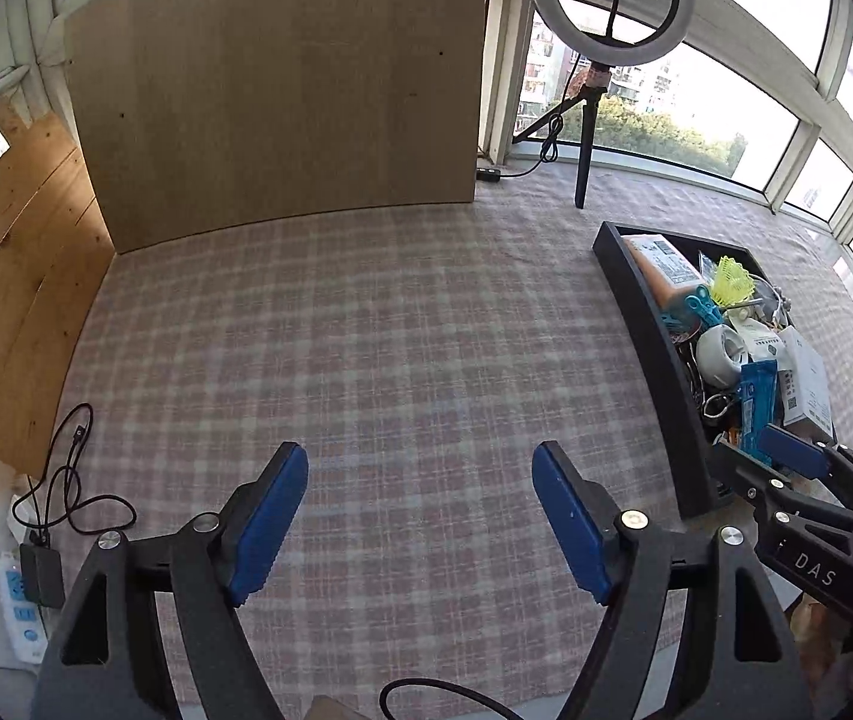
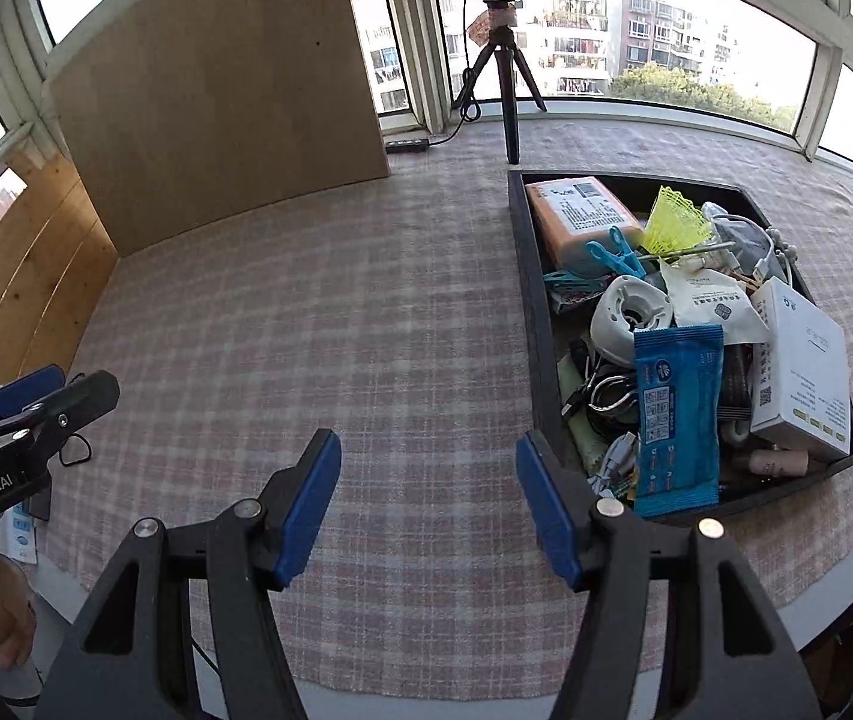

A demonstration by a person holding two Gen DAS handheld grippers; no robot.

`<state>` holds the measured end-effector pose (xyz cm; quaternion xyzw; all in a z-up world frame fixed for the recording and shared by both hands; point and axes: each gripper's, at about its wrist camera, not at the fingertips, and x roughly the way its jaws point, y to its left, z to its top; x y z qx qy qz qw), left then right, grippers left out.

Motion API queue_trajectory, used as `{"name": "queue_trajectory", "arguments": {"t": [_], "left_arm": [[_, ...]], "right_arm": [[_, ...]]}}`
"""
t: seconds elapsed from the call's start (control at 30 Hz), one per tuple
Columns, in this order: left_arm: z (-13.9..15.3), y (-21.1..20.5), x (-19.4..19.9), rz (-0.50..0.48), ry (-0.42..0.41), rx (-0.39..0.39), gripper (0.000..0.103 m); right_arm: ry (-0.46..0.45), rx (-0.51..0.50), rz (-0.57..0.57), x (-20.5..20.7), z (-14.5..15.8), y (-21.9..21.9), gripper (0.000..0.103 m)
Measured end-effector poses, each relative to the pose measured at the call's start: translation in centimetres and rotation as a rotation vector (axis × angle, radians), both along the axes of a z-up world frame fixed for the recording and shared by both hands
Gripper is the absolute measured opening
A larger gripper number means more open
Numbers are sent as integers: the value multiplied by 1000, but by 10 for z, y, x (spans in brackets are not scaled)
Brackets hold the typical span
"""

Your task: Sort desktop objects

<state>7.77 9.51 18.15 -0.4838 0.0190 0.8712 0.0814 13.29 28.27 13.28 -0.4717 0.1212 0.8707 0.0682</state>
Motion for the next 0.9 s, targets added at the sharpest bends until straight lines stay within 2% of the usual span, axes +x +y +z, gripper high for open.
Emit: {"name": "queue_trajectory", "arguments": {"t": [0.3,0.9], "left_arm": [[2,-33,4,73,13,0,76],[-5,-41,-10,84,2,-2,76]], "right_arm": [[-5,-3,59,-13,-5,-35,60],[-40,-7,57,-31,-17,-37,60]]}}
